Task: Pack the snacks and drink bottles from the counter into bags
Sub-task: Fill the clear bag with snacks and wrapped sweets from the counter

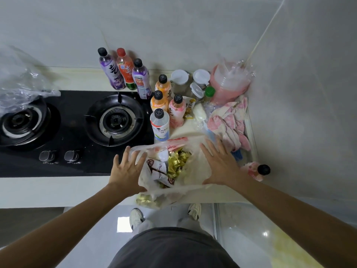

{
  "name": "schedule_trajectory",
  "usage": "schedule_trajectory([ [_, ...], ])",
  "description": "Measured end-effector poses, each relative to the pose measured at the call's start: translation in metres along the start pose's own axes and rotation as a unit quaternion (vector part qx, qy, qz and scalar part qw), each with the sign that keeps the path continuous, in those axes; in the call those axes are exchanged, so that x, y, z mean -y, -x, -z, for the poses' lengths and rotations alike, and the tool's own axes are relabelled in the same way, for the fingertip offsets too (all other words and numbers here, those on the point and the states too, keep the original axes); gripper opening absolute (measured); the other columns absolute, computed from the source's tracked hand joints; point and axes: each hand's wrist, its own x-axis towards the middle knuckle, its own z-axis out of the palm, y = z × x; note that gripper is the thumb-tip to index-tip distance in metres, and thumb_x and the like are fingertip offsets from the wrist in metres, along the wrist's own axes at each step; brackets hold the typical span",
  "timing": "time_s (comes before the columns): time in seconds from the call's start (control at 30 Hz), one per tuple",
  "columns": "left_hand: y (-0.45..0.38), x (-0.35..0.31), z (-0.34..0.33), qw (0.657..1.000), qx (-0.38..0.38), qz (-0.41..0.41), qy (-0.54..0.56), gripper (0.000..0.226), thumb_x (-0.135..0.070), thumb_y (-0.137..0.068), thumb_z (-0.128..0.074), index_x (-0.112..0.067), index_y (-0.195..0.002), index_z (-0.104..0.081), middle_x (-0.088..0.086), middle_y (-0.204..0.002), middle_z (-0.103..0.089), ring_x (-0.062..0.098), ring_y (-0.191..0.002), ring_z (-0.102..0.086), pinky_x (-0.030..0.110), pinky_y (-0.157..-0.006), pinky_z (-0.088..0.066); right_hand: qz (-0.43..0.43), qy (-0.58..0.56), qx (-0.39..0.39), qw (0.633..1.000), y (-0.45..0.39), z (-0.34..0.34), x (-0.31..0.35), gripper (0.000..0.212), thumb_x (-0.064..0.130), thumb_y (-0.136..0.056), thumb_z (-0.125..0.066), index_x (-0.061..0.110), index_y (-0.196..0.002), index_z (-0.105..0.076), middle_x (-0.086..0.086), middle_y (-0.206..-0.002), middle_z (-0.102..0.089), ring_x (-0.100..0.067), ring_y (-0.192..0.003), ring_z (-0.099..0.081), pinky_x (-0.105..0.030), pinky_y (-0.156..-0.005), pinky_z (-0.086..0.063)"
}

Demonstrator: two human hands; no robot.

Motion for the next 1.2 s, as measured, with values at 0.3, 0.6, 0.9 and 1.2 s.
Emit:
schedule_trajectory([
  [0.3,-0.037,-0.008,0.023,0.995,-0.062,-0.076,0.036,0.116,-0.078,-0.060,-0.077,-0.028,-0.156,-0.034,0.004,-0.160,-0.030,0.038,-0.154,-0.014,0.058,-0.120,-0.029,-0.072,-0.036,0.001,0.997,0.008,0.012,-0.028,0.145,0.084,-0.061,-0.075,0.012,-0.164,-0.003,-0.015,-0.171,-0.007,-0.047,-0.157,0.012,-0.060,-0.127,-0.002],
  [0.6,-0.011,0.013,0.019,0.973,-0.181,-0.133,0.048,0.073,-0.060,-0.068,-0.086,-0.027,-0.130,-0.063,0.001,-0.156,-0.043,0.038,-0.151,-0.028,0.070,-0.114,-0.030,0.054,-0.091,-0.046,0.993,-0.001,0.008,-0.013,0.119,0.069,-0.070,-0.082,0.019,-0.160,-0.024,-0.001,-0.166,-0.024,-0.040,-0.156,-0.013,-0.062,-0.126,-0.014],
  [0.9,-0.021,0.012,-0.001,0.983,-0.051,-0.114,0.133,0.114,-0.078,-0.069,-0.071,-0.040,-0.161,-0.015,-0.002,-0.171,-0.010,0.024,-0.158,-0.008,0.049,-0.124,-0.017,0.088,-0.068,-0.054,0.992,-0.011,-0.021,-0.005,0.136,0.085,-0.061,-0.072,0.012,-0.162,-0.018,-0.009,-0.163,-0.029,-0.036,-0.151,-0.029,-0.054,-0.123,-0.030],
  [1.2,-0.016,0.007,0.013,0.975,-0.135,-0.091,0.151,0.087,-0.075,-0.075,-0.068,-0.034,-0.148,-0.045,-0.004,-0.151,-0.045,0.024,-0.139,-0.046,0.050,-0.111,-0.039,0.064,-0.183,-0.123,0.973,-0.009,-0.001,0.001,0.080,0.067,-0.087,-0.056,0.028,-0.153,-0.035,0.003,-0.147,-0.040,-0.025,-0.142,-0.035,-0.048,-0.119,-0.032],
])
